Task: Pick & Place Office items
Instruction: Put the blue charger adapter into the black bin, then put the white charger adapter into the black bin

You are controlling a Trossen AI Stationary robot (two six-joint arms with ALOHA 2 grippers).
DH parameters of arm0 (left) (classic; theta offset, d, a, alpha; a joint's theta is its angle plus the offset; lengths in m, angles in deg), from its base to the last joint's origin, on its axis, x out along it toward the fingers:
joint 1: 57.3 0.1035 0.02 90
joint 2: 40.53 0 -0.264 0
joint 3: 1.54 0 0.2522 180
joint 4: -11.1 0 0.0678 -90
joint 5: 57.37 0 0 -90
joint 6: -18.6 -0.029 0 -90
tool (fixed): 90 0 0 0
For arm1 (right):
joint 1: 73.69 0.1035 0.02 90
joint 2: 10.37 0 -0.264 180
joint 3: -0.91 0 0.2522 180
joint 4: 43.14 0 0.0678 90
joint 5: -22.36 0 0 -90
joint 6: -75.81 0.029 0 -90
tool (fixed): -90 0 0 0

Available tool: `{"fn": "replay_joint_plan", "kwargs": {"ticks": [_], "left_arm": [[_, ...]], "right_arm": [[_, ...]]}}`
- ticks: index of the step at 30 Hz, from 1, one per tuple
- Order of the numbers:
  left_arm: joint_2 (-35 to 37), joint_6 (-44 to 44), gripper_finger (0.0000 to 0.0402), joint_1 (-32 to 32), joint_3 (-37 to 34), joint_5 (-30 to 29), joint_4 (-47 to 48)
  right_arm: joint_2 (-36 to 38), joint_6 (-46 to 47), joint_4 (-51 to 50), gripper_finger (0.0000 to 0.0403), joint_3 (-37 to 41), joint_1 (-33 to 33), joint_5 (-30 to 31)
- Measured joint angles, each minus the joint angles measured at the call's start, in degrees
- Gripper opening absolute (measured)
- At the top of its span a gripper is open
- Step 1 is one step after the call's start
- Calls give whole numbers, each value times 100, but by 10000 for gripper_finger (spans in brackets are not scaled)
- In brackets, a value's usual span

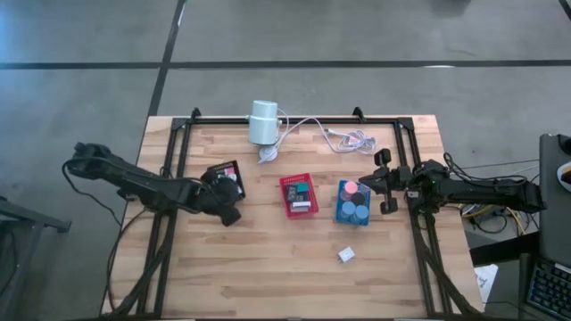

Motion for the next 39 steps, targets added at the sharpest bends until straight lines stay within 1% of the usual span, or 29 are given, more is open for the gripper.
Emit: {"fn": "replay_joint_plan", "kwargs": {"ticks": [6,11,19,22,26,30,32,34,36,39], "left_arm": [[-295,45,90,32,-2,104,-10],[-396,103,92,45,-4,106,-10],[-396,100,169,45,27,82,-3],[-343,37,187,45,121,3,-6],[-166,-93,199,45,272,-52,48],[204,-608,202,43,436,-74,69],[487,-1062,203,37,479,-84,-49],[839,-1578,197,32,464,38,-330],[1224,-2212,185,30,376,309,-729],[1790,-3005,151,43,178,1089,-1255]], "right_arm": [[4,-4,-3,11,1,-2,0],[4,-4,-5,11,1,1,0],[4,-24,-5,11,-1,-1,-2],[2,-24,-5,11,1,-1,-2],[2,-25,-5,11,-1,-1,-2],[2,-24,-7,11,0,0,-2],[-1,-23,-11,11,1,-2,-4],[-2,-18,-14,11,0,-1,-7],[-2,-17,-16,11,1,-2,-7],[-2,-13,-16,11,1,1,-7]]}}
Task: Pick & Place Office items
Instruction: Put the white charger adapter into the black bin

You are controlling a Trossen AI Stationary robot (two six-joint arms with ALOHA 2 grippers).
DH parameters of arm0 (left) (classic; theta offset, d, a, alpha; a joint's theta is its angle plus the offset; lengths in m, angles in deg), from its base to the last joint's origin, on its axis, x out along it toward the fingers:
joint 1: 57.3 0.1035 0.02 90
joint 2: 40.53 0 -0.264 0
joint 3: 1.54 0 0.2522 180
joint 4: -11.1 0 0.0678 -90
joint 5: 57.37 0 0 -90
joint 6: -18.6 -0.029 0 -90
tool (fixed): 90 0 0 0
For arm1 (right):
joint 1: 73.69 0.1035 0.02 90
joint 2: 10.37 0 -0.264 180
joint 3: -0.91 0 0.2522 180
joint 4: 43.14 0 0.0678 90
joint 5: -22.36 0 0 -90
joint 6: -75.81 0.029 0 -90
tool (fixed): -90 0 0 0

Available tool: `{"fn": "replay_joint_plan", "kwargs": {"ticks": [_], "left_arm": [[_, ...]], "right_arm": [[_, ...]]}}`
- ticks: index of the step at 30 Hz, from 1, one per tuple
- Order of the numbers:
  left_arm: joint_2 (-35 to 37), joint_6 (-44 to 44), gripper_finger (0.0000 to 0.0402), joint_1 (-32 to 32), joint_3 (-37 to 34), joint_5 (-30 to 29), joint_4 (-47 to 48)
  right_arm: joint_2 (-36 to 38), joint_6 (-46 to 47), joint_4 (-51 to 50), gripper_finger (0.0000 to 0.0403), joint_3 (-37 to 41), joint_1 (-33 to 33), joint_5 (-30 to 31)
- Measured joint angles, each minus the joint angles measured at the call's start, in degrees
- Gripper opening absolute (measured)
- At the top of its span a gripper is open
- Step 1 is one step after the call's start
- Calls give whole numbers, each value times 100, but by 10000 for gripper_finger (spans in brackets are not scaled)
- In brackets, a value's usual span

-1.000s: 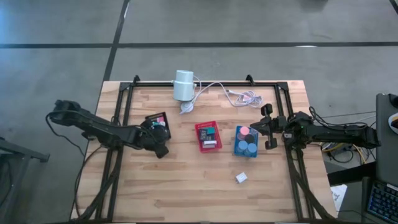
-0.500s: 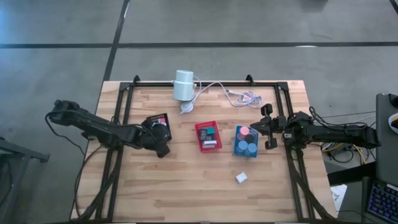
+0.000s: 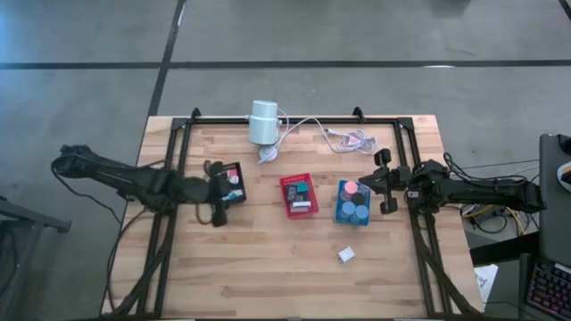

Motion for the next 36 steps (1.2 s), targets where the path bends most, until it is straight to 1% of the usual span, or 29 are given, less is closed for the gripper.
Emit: {"fn": "replay_joint_plan", "kwargs": {"ticks": [2,4,7,9,13,19,24,28,30,33,35,36], "left_arm": [[363,-279,119,69,-138,657,-350],[710,-523,82,157,-304,1123,-670],[1244,-832,28,296,-612,1270,-925],[1648,-892,8,437,-889,1268,-1094],[2374,-619,6,639,-1510,1266,-1424],[3244,-540,2,660,-2492,1203,-1923],[3909,-554,1,657,-2870,1157,-1922],[4384,-818,1,657,-3077,1105,-1896],[4608,-899,1,657,-3229,878,-1884],[4905,-1123,2,657,-3392,142,-1910],[5037,-1142,2,662,-3405,-326,-2007],[5081,-1165,2,663,-3410,-395,-2025]], "right_arm": [[0,13,0,11,0,-1,0],[0,12,0,11,0,-1,0],[0,12,0,11,-1,0,2],[0,11,1,11,0,-2,2],[2,11,7,11,0,0,3],[2,-111,154,11,0,0,20],[11,-376,180,11,0,-2,20],[13,-92,197,11,0,13,2],[9,112,98,11,-74,13,-68],[-59,327,-261,11,-406,30,-301],[-145,338,-785,11,-768,161,-328],[-204,329,-1185,11,-990,262,-328]]}}
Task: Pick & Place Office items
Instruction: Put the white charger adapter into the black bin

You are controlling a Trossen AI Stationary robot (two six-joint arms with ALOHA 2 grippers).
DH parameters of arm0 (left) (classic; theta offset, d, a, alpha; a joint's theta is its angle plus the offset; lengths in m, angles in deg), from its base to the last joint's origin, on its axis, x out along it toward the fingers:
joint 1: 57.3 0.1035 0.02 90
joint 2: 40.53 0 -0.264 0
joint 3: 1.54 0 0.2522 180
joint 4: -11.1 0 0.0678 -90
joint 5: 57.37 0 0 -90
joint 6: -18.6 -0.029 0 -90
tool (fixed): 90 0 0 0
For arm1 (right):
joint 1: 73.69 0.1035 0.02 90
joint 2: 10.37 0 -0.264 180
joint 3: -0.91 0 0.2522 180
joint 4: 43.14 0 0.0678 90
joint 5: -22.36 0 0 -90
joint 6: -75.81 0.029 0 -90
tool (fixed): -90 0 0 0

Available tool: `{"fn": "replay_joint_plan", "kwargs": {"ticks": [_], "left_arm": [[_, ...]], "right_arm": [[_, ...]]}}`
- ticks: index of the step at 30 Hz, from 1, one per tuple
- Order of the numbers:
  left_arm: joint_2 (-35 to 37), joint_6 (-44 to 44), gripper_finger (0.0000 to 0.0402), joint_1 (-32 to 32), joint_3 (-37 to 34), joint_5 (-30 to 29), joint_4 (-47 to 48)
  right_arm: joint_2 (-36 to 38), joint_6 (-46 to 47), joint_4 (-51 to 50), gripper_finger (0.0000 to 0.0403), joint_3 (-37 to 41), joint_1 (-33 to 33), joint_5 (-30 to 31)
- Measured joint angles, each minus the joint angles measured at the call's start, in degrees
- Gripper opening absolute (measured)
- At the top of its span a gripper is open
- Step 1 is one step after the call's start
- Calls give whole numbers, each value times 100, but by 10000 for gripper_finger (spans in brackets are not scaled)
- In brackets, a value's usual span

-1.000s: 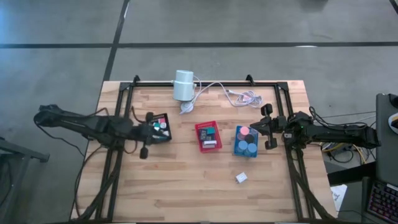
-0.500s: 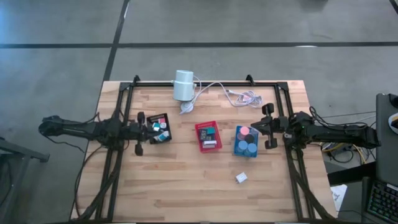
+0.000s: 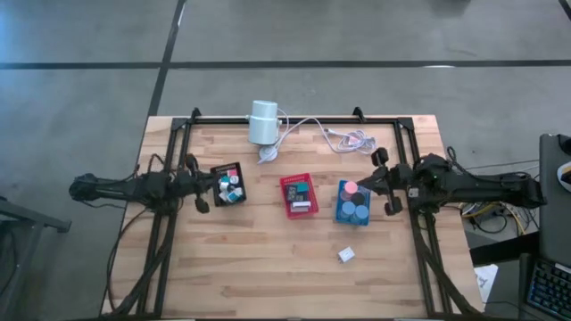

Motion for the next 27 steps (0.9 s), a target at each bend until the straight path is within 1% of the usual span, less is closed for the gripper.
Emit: {"fn": "replay_joint_plan", "kwargs": {"ticks": [2,4,6,9,10,12,15,19,22,27], "left_arm": [[97,-78,1,-1,25,-33,14],[106,-222,1,-1,73,-39,15],[105,-398,3,-1,108,-39,23],[106,-572,5,-1,148,-40,16],[105,-632,4,-1,153,-42,19],[104,-769,4,-1,172,-40,17],[99,-983,3,-1,179,-41,15],[99,-1142,5,-3,179,-42,-24],[98,-1159,6,-3,181,-41,-25],[94,-1120,7,-3,186,-39,-30]], "right_arm": [[-200,-40,-972,11,-556,271,38],[-448,-44,-2019,11,-1154,610,342],[-755,-28,-3009,11,-1730,1025,903],[-1244,160,-4300,11,-2435,1740,1905],[-1421,271,-4617,11,-2636,1989,2138],[-1755,522,-5092,11,-2995,2443,2415],[-2267,961,-5478,11,-3374,3025,2577],[-3083,1490,-5858,11,-3792,3441,2579],[-3756,1906,-6318,18,-4153,3537,2564],[-4826,2440,-6920,55,-4903,3541,2555]]}}
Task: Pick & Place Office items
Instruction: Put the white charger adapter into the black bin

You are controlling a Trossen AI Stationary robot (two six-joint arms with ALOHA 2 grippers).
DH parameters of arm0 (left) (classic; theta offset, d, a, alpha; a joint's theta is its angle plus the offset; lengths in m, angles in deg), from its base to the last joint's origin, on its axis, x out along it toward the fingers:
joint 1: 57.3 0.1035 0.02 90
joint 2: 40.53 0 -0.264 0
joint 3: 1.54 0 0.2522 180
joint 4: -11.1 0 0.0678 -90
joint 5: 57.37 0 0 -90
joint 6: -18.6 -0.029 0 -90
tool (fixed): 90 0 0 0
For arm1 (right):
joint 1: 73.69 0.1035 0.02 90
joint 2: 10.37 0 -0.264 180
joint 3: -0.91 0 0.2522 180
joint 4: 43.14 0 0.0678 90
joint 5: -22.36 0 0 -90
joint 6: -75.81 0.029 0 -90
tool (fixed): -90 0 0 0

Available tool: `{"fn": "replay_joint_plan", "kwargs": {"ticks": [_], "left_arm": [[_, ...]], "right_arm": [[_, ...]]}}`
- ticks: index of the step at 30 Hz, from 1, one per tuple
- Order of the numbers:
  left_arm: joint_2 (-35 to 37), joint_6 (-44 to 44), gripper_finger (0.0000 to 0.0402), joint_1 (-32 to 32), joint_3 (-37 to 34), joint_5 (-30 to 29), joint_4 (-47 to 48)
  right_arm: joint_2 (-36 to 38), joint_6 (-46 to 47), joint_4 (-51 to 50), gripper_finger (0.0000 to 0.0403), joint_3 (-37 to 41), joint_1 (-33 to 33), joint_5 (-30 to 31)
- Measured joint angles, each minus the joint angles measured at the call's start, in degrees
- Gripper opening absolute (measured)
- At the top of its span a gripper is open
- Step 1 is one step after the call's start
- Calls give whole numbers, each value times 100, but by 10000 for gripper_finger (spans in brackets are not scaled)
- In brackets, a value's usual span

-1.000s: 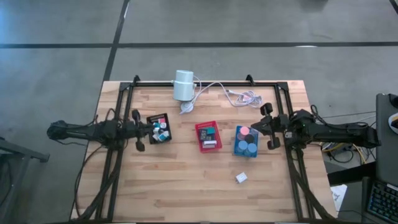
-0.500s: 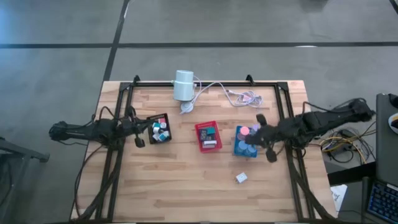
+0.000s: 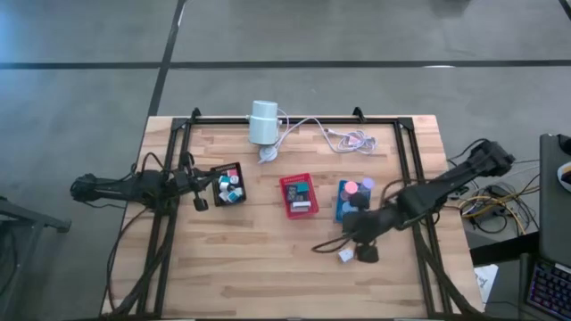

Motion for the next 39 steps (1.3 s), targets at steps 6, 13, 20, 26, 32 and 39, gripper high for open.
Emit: {"fn": "replay_joint_plan", "kwargs": {"ticks": [6,13,20,26,32,39], "left_arm": [[0,32,7,0,0,0,0],[0,51,7,0,0,0,0],[0,54,7,0,-2,0,1],[0,115,7,0,-2,7,2],[0,115,7,4,-2,11,2],[0,115,7,3,-2,26,2]], "right_arm": [[-1098,-359,-625,110,-921,51,-229],[-2019,-775,-1369,179,-1578,75,-402],[-2361,-677,-711,238,-1240,143,-1043],[-2361,-678,-587,268,-659,239,-1002],[-2358,-703,17,276,-29,236,-1010],[-2358,-721,646,262,346,263,-1034]]}}
